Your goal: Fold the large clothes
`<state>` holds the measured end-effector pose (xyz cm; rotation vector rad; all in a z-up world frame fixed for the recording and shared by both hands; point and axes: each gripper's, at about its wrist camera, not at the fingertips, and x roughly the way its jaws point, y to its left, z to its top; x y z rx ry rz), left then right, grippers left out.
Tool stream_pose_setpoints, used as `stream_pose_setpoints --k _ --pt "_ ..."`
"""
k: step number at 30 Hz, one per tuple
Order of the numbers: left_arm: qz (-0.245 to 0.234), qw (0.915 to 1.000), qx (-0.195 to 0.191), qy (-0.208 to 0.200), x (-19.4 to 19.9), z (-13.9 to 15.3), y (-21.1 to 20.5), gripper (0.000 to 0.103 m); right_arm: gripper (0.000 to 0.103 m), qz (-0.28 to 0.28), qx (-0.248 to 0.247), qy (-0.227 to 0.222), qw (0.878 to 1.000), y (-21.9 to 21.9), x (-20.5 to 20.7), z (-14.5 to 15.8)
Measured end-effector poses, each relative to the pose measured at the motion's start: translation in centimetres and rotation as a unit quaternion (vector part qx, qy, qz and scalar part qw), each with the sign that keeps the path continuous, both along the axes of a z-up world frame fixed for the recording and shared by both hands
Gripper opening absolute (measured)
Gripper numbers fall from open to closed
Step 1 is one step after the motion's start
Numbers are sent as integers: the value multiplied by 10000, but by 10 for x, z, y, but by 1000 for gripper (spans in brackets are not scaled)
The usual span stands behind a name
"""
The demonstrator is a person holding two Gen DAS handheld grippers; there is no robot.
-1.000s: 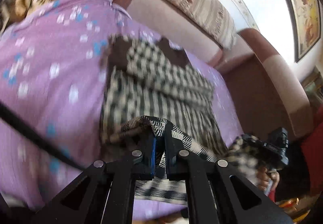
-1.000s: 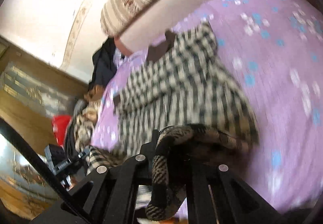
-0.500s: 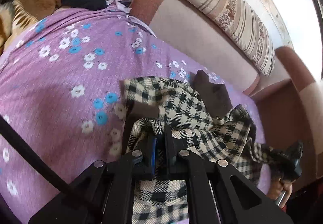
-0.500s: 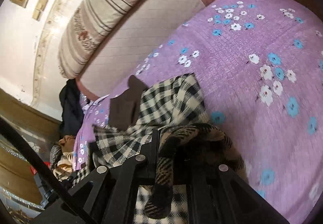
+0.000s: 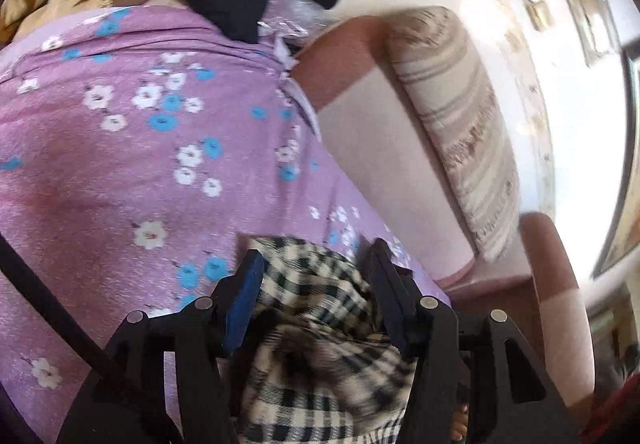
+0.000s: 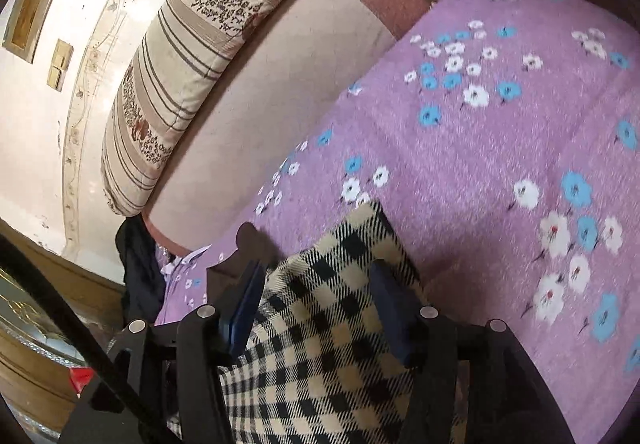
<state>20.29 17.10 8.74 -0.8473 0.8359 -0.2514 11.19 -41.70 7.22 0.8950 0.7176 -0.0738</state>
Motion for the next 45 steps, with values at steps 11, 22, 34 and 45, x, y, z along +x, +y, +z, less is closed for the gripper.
stream_pose_setpoints --k 11,22,34,45 --pt "-294 9884 1489 -42 -21 21 -17 67 60 643 -786 -183 9947 60 -3 36" --pt "-1511 9529 2609 321 -59 -18 -48 68 60 1856 -1755 341 9662 135 -17 13" --pt "-1766 9298 3188 518 -79 -40 -32 47 56 2570 -2486 881 9297 179 -30 -27" --pt "-1812 9300 3190 -233 -117 3 -51 47 56 2098 -2476 551 9443 165 -70 16"
